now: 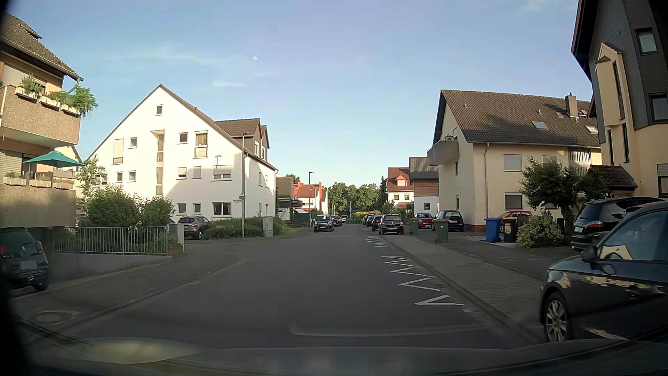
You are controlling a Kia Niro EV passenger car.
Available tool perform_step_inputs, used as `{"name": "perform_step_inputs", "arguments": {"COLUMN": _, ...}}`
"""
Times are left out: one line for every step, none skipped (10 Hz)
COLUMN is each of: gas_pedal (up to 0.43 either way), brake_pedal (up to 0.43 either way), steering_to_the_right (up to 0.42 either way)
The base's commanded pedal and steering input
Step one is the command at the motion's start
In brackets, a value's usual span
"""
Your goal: Follow the waypoints while adhering to traffic rules and regulations
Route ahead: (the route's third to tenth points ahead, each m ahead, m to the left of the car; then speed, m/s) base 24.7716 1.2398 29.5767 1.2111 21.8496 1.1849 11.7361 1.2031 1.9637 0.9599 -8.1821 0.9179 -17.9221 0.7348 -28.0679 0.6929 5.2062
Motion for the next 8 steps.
{"name": "perform_step_inputs", "arguments": {"gas_pedal": 0.028, "brake_pedal": 0.030, "steering_to_the_right": 0.008}}
{"name": "perform_step_inputs", "arguments": {"gas_pedal": 0.028, "brake_pedal": 0.030, "steering_to_the_right": 0.008}}
{"name": "perform_step_inputs", "arguments": {"gas_pedal": 0.028, "brake_pedal": 0.030, "steering_to_the_right": 0.008}}
{"name": "perform_step_inputs", "arguments": {"gas_pedal": 0.020, "brake_pedal": 0.030, "steering_to_the_right": 0.009}}
{"name": "perform_step_inputs", "arguments": {"gas_pedal": 0.008, "brake_pedal": 0.030, "steering_to_the_right": 0.015}}
{"name": "perform_step_inputs", "arguments": {"gas_pedal": 0.000, "brake_pedal": 0.030, "steering_to_the_right": 0.017}}
{"name": "perform_step_inputs", "arguments": {"gas_pedal": 0.000, "brake_pedal": 0.030, "steering_to_the_right": 0.017}}
{"name": "perform_step_inputs", "arguments": {"gas_pedal": 0.000, "brake_pedal": 0.030, "steering_to_the_right": 0.017}}
